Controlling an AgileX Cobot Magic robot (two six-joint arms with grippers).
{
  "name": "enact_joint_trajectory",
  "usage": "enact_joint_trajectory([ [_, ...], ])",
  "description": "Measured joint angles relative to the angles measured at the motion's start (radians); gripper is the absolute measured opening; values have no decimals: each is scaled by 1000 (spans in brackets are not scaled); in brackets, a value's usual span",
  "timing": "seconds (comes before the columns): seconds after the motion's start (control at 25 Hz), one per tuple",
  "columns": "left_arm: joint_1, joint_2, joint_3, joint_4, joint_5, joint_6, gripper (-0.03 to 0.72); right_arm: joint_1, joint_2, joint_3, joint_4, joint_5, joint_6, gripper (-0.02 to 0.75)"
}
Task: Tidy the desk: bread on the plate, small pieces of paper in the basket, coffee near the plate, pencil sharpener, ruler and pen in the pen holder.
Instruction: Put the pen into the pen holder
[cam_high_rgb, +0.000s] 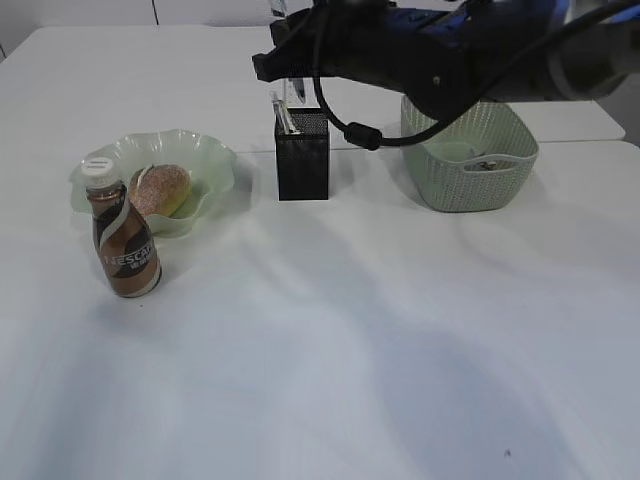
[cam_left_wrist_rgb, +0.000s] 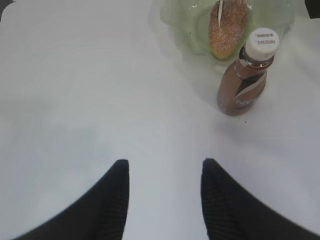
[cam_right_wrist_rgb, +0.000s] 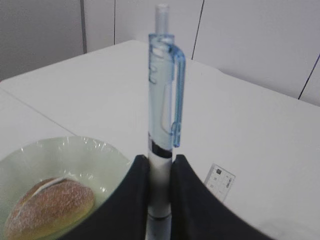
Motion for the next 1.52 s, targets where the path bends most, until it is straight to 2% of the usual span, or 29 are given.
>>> enact_joint_trajectory([
  [0.08, 0, 0, 0, 0, -14, 0, 329, -10, 22, 0, 17, -54, 0, 99],
  [0.12, 0, 0, 0, 0, -19, 0, 327, -26, 76, -26, 64, -128, 0, 99],
  [0.24, 0, 0, 0, -2, -27, 0, 319, -34, 130, -67, 96, -148, 2, 99],
  [0.52, 0, 0, 0, -1, -32, 0, 312, -38, 271, -207, 110, -162, 2, 99],
  [0.92, 0, 0, 0, -2, -43, 0, 310, -59, 394, -327, 110, -164, 0, 99],
  [1.52, 0, 0, 0, -4, -139, 0, 310, -91, 409, -331, 113, -145, -37, 99],
])
